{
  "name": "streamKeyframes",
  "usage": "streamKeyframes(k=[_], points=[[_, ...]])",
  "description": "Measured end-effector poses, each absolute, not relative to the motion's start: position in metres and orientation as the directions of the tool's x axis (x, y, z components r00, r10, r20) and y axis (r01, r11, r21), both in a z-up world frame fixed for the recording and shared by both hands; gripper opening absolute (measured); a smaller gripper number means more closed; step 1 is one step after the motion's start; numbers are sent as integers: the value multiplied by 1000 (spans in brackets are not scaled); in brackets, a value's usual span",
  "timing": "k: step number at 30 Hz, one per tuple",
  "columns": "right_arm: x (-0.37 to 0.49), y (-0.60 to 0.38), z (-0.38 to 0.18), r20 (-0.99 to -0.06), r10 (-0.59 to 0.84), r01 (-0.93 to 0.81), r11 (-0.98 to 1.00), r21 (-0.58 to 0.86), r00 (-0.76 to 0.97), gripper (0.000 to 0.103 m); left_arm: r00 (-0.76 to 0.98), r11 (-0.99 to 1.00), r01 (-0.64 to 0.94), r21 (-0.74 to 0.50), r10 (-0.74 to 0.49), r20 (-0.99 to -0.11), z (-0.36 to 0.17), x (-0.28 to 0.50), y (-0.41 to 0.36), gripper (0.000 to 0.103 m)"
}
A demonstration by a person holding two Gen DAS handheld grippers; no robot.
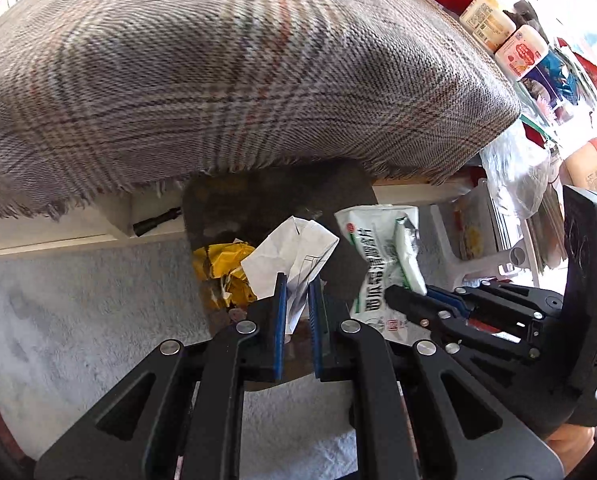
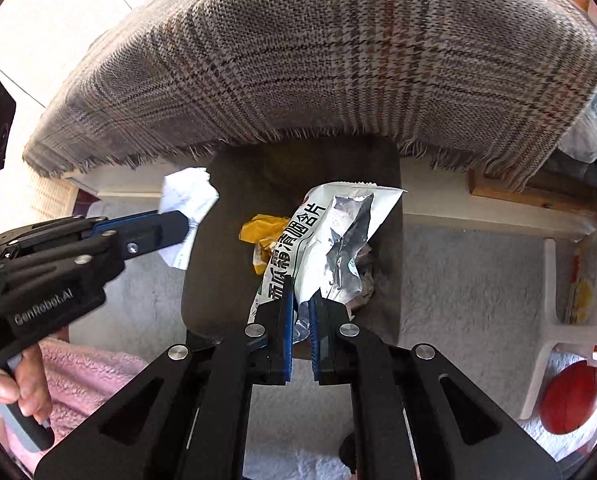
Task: Collect trash
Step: 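Carry the paper and snack wrapper to the bin and release both, then grasp a blue-white wrapper with the right tool while the left tool grasps another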
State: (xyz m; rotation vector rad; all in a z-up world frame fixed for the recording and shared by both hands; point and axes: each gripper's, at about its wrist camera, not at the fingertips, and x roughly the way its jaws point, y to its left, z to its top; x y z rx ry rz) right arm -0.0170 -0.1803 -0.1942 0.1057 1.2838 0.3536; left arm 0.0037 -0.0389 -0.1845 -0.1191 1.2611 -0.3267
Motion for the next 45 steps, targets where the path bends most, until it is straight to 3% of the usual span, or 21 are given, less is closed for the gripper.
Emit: streamKeyframes(k=[5, 9, 11, 12, 14, 16, 19, 20, 21, 22, 25, 31, 39, 45], points=[[-11, -180, -201, -924, 310, -201, 942, 268, 224, 11, 240, 944, 168, -286, -320, -917, -192, 14, -42, 14], [-10, -179, -203, -930, 293, -214, 945, 247, 223, 14, 261, 949, 158, -274, -308, -915, -189, 19, -41, 30], [-11, -179, -202, -928, 297, -214, 944, 250, 225, 29, 267, 949, 150, -278, -310, -912, -187, 21, -41, 36], [-11, -180, -201, -926, 299, -215, 944, 251, 231, 47, 269, 948, 148, -283, -314, -910, -186, 22, -40, 36], [-13, -180, -198, -922, 296, -221, 945, 243, 250, 51, 272, 946, 146, -291, -321, -907, -183, 22, -39, 40], [-14, -181, -196, -923, 284, -226, 947, 228, 259, 52, 287, 948, 145, -285, -316, -904, -181, 21, -38, 55], [-16, -184, -192, -926, 265, -226, 952, 206, 270, 58, 316, 952, 142, -271, -303, -899, -174, 19, -36, 69], [-17, -186, -191, -926, 261, -222, 953, 204, 271, 64, 325, 953, 140, -267, -299, -897, -172, 18, -35, 71], [-19, -188, -190, -927, 255, -216, 956, 199, 274, 81, 338, 955, 138, -262, -295, -894, -168, 16, -33, 76], [-21, -192, -189, -926, 245, -207, 960, 190, 286, 92, 347, 956, 137, -258, -290, -892, -166, 15, -30, 81], [-27, -206, -181, -920, 246, -181, 963, 198, 305, 95, 379, 958, 122, -261, -288, -879, -148, 9, -18, 95], [-2, -224, -125, -894, 295, -129, 955, 267, 337, 100, 401, 969, 160, -189, -238, -885, -106, 16, -5, 95], [70, -226, -23, -840, 256, -154, 966, 207, 479, 100, 480, 975, 155, -159, -215, -851, -53, 71, 9, 95], [144, -222, -1, -820, 231, -123, 973, 196, 523, 100, 511, 982, 144, -125, -182, -840, -49, 132, 7, 95]])
